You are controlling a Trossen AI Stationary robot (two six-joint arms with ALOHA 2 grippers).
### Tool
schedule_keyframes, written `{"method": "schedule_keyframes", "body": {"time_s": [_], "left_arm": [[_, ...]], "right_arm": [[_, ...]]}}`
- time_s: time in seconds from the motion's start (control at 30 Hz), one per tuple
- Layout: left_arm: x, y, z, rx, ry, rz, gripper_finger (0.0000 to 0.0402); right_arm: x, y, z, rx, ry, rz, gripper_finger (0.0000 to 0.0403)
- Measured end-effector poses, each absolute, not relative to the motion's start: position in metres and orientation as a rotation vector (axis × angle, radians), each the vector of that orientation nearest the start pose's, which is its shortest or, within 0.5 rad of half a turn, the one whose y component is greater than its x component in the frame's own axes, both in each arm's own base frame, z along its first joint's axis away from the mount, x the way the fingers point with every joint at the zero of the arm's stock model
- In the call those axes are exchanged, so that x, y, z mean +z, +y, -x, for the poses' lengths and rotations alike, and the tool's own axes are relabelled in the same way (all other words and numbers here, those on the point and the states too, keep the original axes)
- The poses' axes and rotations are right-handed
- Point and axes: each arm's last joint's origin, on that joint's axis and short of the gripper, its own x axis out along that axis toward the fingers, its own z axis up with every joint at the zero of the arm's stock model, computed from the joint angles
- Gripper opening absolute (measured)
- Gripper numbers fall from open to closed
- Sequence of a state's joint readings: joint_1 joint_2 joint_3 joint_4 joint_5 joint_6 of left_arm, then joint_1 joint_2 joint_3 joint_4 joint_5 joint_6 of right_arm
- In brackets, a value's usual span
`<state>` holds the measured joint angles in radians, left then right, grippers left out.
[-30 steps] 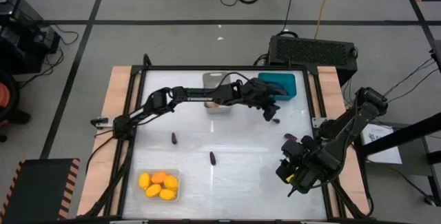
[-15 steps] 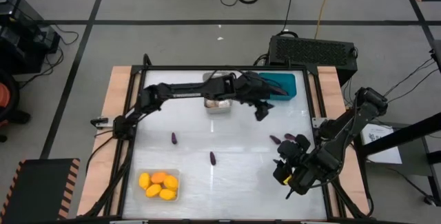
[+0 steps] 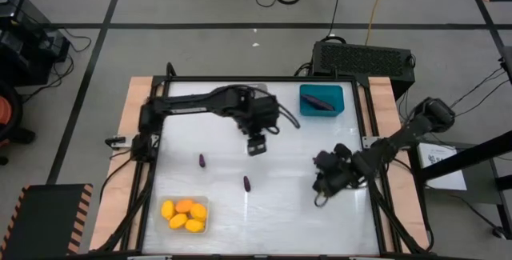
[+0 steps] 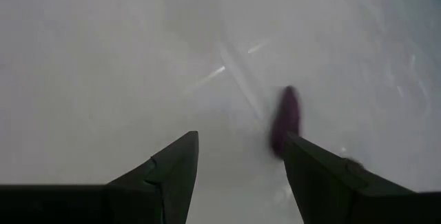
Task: Sort produce into baskets
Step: Put the egg plant into the blue bin
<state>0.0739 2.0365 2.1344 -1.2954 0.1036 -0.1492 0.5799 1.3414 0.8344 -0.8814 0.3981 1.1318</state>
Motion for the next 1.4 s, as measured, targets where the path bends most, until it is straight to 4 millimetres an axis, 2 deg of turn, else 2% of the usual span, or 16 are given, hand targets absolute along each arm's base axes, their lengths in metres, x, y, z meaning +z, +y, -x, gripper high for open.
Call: {"method": "schedule_keyframes", "body": {"time_s": [0.13,0.27,0.5,0.67,0.8,0.9,1.1,1.17,1.27,1.4], "left_arm": [[0.36,0.013,-0.385,0.067,1.192,0.192,0.0215],[0.38,0.003,-0.366,0.1,1.154,0.214,0.0215],[0.388,-0.001,-0.312,0.294,1.173,0.319,0.0215],[0.377,-0.002,-0.277,0.397,1.163,0.456,0.0215],[0.364,-0.005,-0.252,0.457,1.162,0.495,0.0215],[0.354,-0.009,-0.238,0.461,1.138,0.515,0.0215],[0.338,-0.02,-0.207,0.418,1.055,0.476,0.0215],[0.33,-0.022,-0.195,0.421,1.027,0.468,0.0215],[0.316,-0.025,-0.183,0.402,0.957,0.478,0.0215],[0.29,-0.027,-0.184,0.344,0.831,0.508,0.0215]], "right_arm": [[0.187,0.092,-0.19,-0.557,1.107,-0.335,0.0203],[0.176,0.081,-0.192,-0.558,1.108,-0.306,0.0203],[0.152,0.066,-0.19,-0.563,1.105,-0.326,0.0203],[0.143,0.06,-0.188,-0.564,1.113,-0.342,0.0201],[0.137,0.056,-0.184,-0.581,1.132,-0.343,0.018],[0.135,0.054,-0.183,-0.587,1.141,-0.362,0.0143],[0.136,0.05,-0.185,-0.626,1.13,-0.414,0.0029],[0.14,0.05,-0.189,-0.627,1.113,-0.432,0.0012],[0.153,0.046,-0.199,-0.639,1.081,-0.465,0.0023],[0.178,0.028,-0.215,-0.687,1.062,-0.479,0.003]]}}
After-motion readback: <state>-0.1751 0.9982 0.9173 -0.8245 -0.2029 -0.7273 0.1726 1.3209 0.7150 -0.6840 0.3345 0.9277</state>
